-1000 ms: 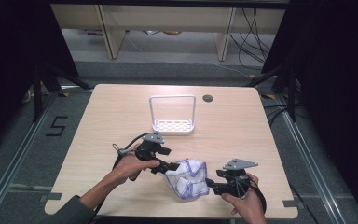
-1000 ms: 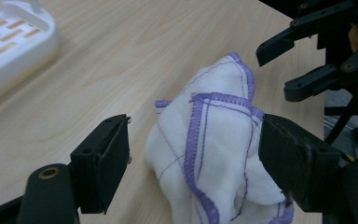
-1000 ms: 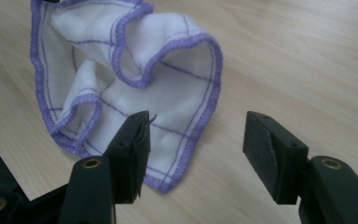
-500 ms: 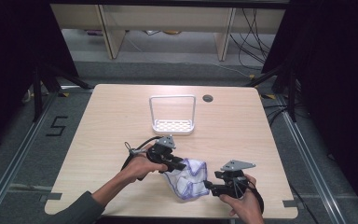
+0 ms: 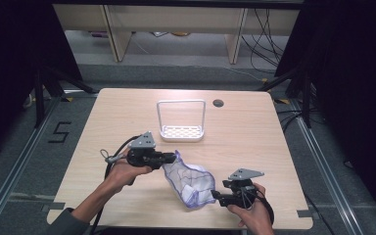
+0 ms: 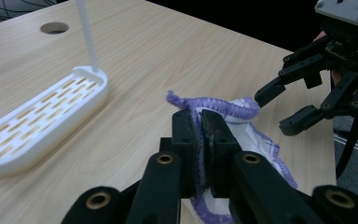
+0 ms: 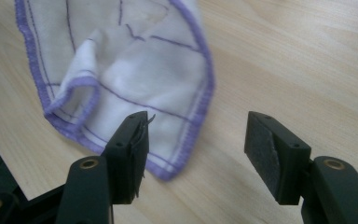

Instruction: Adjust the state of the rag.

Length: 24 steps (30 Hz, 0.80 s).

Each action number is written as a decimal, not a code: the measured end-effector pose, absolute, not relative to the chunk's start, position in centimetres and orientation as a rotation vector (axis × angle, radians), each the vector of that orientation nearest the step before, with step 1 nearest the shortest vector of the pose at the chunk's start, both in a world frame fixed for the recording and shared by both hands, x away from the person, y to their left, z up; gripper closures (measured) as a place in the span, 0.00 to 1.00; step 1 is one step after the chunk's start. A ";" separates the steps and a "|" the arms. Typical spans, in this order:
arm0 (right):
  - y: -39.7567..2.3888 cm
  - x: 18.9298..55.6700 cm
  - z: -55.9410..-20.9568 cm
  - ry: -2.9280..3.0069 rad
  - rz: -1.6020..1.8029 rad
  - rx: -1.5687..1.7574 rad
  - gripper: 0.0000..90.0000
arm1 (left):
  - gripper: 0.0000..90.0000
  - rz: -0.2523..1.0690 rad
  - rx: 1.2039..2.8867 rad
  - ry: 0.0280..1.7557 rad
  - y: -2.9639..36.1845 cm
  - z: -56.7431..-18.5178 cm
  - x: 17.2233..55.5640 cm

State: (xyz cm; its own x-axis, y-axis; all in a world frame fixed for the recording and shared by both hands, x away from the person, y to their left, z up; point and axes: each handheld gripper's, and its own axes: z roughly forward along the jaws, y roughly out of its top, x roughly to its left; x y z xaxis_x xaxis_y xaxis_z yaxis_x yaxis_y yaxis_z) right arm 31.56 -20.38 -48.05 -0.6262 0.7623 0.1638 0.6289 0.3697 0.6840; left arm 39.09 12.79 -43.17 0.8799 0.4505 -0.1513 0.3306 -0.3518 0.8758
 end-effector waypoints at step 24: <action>-17.9 32.2 -47.9 2.519 1.190 1.029 0.99 | 0.93 0.111 1.924 0.639 16.3 -44.9 38.8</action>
State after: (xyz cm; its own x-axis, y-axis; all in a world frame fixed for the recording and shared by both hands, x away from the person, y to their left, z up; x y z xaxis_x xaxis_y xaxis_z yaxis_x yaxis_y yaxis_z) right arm 32.18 -17.94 -47.92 -0.7469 0.6520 0.1306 0.5149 0.4428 0.7341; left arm 38.78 16.35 -44.94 0.8527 0.4795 -0.2073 0.3815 -0.3004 0.8742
